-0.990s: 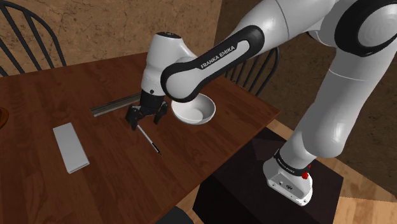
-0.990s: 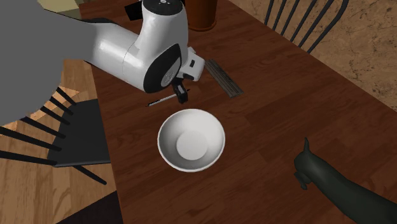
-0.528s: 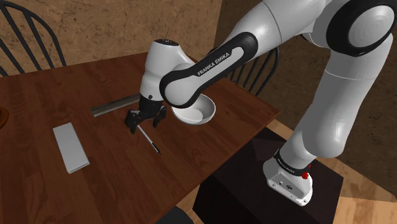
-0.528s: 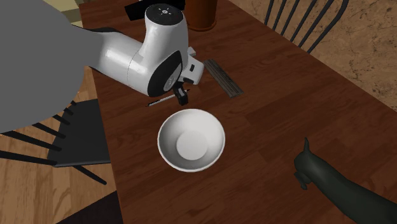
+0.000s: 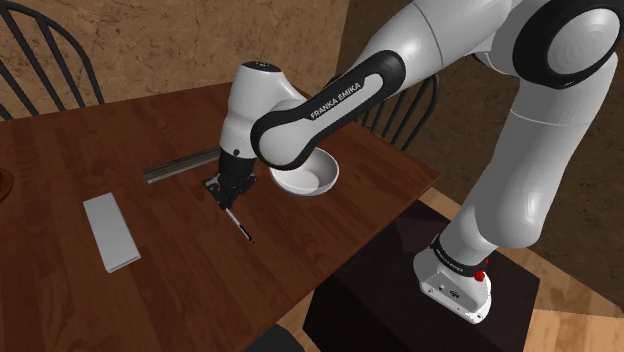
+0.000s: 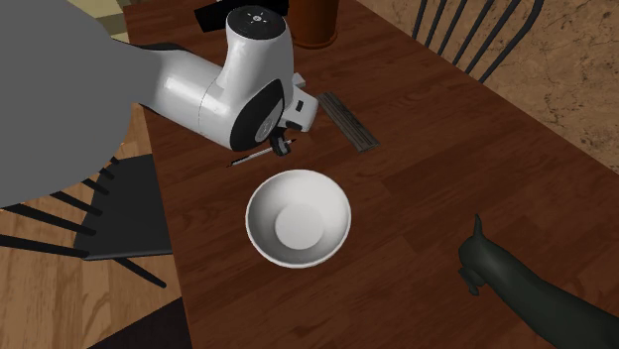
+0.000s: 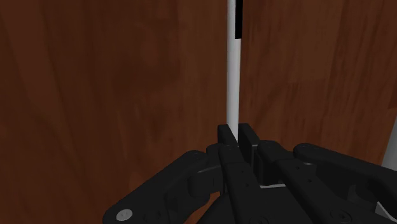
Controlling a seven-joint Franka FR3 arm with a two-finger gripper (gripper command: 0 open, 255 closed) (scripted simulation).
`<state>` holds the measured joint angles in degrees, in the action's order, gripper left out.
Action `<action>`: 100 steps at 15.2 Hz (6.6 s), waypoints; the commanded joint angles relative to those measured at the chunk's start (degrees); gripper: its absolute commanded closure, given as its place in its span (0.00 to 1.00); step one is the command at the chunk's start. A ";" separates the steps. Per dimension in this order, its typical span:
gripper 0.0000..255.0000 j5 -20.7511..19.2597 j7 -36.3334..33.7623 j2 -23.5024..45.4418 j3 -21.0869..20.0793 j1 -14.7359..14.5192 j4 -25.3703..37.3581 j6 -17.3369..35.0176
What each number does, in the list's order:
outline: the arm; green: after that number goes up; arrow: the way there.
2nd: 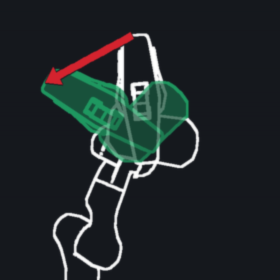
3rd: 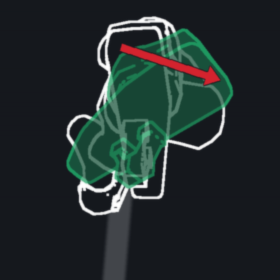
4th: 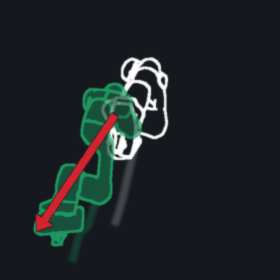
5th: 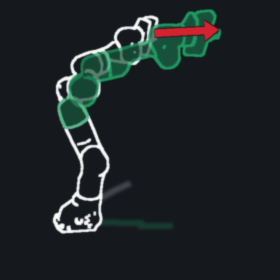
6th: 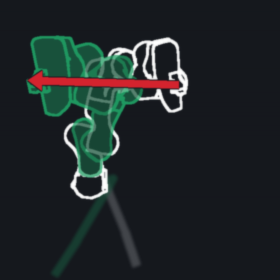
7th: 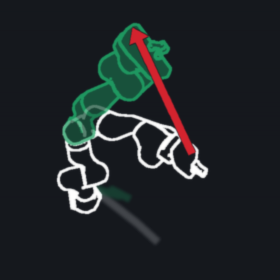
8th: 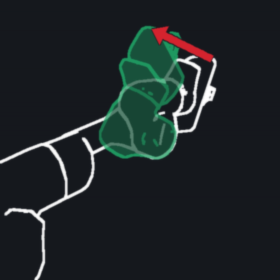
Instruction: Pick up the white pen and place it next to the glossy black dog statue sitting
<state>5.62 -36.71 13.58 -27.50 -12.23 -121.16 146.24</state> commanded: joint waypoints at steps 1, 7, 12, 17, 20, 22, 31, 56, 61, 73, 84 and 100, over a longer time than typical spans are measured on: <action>1.00 0.00 0.00 0.01 0.00 0.00 -0.01 0.01; 1.00 0.48 0.15 -1.01 -0.21 0.21 0.47 -1.41; 1.00 1.59 0.45 -3.41 -0.58 0.68 1.80 -4.95; 1.00 2.49 0.62 -5.55 -0.78 1.04 3.44 -8.55; 1.00 2.94 0.66 -6.70 -0.84 1.21 4.57 -10.73; 1.00 3.19 0.66 -7.41 -0.86 1.31 5.38 -12.18; 1.00 3.95 0.40 -9.97 -0.81 1.68 9.66 -18.79; 1.00 3.24 -2.24 -11.45 -0.57 2.00 27.31 -37.62; 1.00 7.91 4.42 -18.84 2.44 4.92 20.03 -38.15; 1.00 13.33 22.37 -34.50 14.49 9.87 4.96 -42.74; 1.00 10.68 37.09 -41.03 26.25 14.70 -0.38 -48.35; 1.00 8.23 46.88 -42.14 32.67 17.69 -8.27 -43.99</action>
<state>13.83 9.99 -28.54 5.15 5.44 -128.83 101.66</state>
